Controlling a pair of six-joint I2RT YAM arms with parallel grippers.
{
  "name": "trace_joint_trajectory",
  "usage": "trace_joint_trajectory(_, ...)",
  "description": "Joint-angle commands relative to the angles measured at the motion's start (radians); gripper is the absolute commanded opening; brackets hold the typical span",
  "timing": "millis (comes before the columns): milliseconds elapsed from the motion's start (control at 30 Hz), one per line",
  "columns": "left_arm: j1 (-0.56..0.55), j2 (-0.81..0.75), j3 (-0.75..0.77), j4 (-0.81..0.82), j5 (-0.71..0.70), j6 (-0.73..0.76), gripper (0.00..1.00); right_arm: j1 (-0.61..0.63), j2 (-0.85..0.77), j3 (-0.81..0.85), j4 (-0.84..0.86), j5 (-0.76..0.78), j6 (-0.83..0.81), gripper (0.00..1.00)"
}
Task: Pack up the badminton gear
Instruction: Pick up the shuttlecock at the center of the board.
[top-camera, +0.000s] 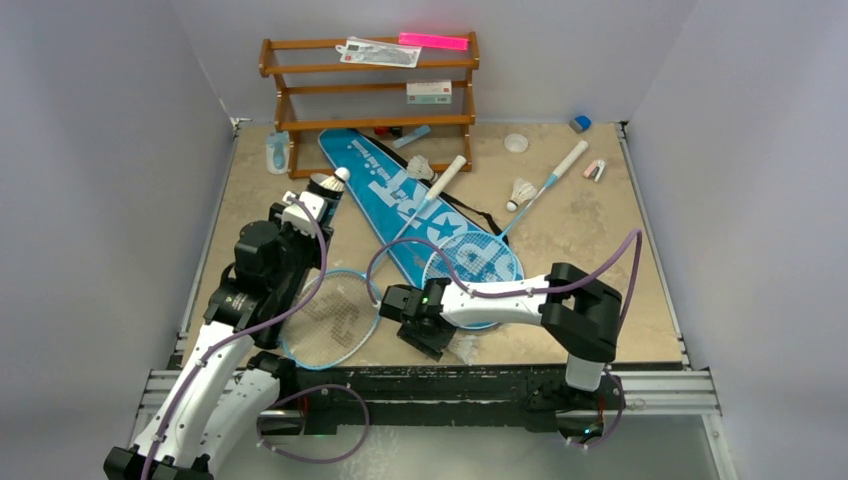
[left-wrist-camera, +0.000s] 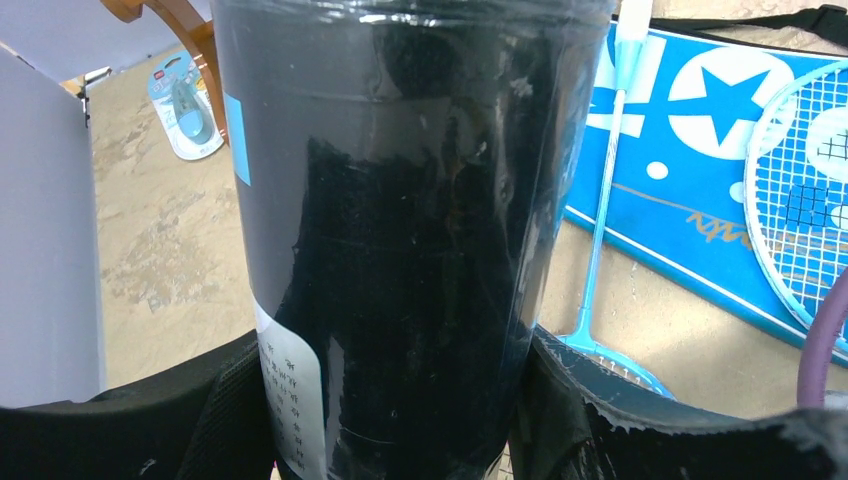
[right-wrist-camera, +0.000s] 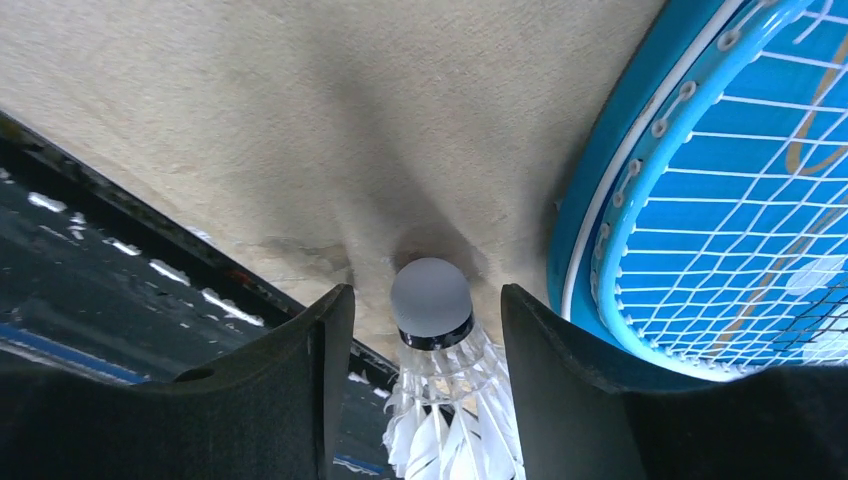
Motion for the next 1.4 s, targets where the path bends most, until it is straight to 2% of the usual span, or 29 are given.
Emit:
trace_joint_trajectory(0, 0.008, -0.015, 0.001, 0.061, -0.019, -0.020, 0.42, 0.001, -0.002, 0.026, -0.053, -0.003, -0.026, 0.58)
trace_joint_trajectory(367, 0.011, -0.013, 0.003, 0.058, -0.007, -0.017, 0.42, 0.009, 0.067, 0.065, -0.057, 0.022, -0.043, 0.50)
trace_joint_trajectory(533, 0.013, -0.008, 0.004, 0.058, -0.006, -0.017, 0.41, 0.012, 0.048, 0.075, -0.046, 0.019, -0.053, 0.40)
trace_joint_trajectory(667, 0.016, -0.010, 0.003, 0.059, -0.007, -0.015, 0.41, 0.013, 0.024, 0.072, -0.051, 0.020, -0.056, 0.35)
trace_joint_trajectory(833, 0.020, -0.013, 0.005, 0.061, -0.013, -0.016, 0.41, 0.012, -0.040, 0.066, -0.030, 0.027, -0.050, 0.32)
trace_joint_trajectory(1000, 0.020, -0.049, 0.020, 0.061, -0.120, 0.004, 0.41, 0.011, -0.154, 0.059, 0.017, 0.034, -0.023, 0.30)
trace_joint_trajectory(1100, 0.021, -0.084, 0.056, 0.057, -0.134, -0.003, 0.41, 0.010, -0.237, 0.061, 0.044, 0.078, 0.008, 0.30)
trace_joint_trajectory(1267, 0.020, -0.080, 0.224, -0.030, -0.005, -0.064, 0.39, -0.025, -0.387, 0.025, 0.110, 0.122, 0.040, 0.27)
trace_joint_trajectory(1367, 0.020, -0.078, 0.344, -0.047, 0.140, -0.182, 0.39, -0.074, -0.482, -0.020, 0.171, 0.126, 0.065, 0.27)
